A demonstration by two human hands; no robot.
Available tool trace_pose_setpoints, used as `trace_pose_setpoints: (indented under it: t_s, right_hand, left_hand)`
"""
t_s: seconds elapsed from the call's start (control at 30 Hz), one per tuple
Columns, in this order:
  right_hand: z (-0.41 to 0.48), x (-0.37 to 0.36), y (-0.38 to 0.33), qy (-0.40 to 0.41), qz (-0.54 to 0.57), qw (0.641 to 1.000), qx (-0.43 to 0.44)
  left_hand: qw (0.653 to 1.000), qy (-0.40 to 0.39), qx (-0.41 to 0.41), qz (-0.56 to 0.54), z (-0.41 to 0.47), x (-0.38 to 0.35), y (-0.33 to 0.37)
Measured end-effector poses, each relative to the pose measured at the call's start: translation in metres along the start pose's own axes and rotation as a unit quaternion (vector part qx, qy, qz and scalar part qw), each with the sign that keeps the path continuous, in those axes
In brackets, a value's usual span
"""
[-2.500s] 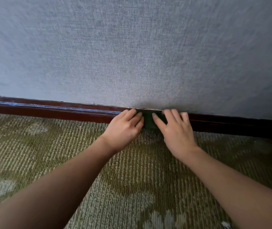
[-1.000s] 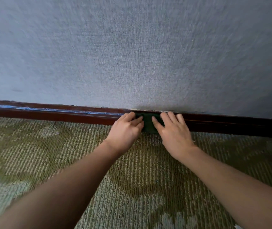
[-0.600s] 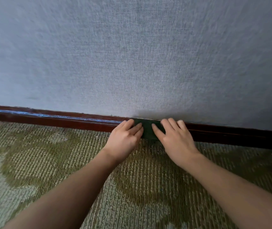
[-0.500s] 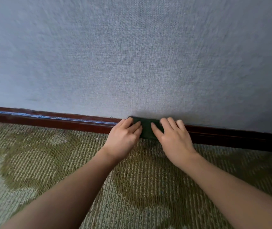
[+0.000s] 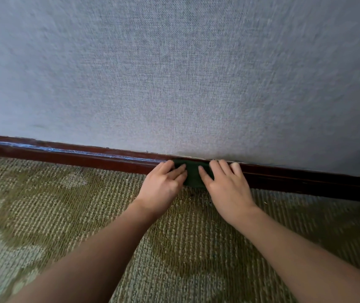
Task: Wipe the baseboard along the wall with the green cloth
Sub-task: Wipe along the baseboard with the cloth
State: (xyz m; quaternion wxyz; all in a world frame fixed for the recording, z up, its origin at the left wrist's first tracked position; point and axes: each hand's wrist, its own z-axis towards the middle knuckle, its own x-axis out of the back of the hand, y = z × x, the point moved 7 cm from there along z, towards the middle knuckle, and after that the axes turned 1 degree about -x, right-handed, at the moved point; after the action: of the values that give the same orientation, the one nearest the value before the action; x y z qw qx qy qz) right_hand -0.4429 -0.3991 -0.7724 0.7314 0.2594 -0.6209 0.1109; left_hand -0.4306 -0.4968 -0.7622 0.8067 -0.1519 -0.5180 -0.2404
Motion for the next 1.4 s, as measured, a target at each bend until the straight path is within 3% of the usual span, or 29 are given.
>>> trace_pose_setpoints:
  t_s: [0.13, 0.27, 0.47, 0.77, 1.0, 1.13, 1.4]
  right_hand:
    - [0.001, -0.004, 0.000, -0.029, 0.012, 0.999, 0.006]
    - [0.000, 0.014, -0.002, 0.029, -0.012, 0.999, 0.008]
    - [-0.009, 0.003, -0.002, -0.028, 0.000, 0.999, 0.029]
    - [-0.008, 0.019, 0.008, 0.035, -0.041, 0.998, -0.016]
    - [-0.015, 0.007, 0.028, 0.087, -0.015, 0.996, 0.002]
    - [-0.012, 0.002, 0.018, 0.079, 0.026, 0.997, -0.001]
    - [-0.001, 0.007, 0.011, 0.027, 0.039, 0.999, 0.018]
  left_hand:
    - [0.999, -0.019, 0.022, -0.022, 0.002, 0.000, -0.002]
    - [0.999, -0.023, 0.015, -0.021, 0.003, 0.006, 0.001]
    - [0.999, -0.023, -0.028, 0.007, -0.004, 0.010, 0.011]
    - [0.997, -0.019, -0.048, 0.060, 0.010, 0.015, 0.013]
    - [0.997, -0.032, -0.065, 0.039, 0.027, -0.001, 0.023]
    - [0.994, -0.048, -0.079, 0.055, 0.018, -0.001, 0.020]
    - [0.997, -0.070, -0.015, 0.026, 0.014, 0.001, 0.011]
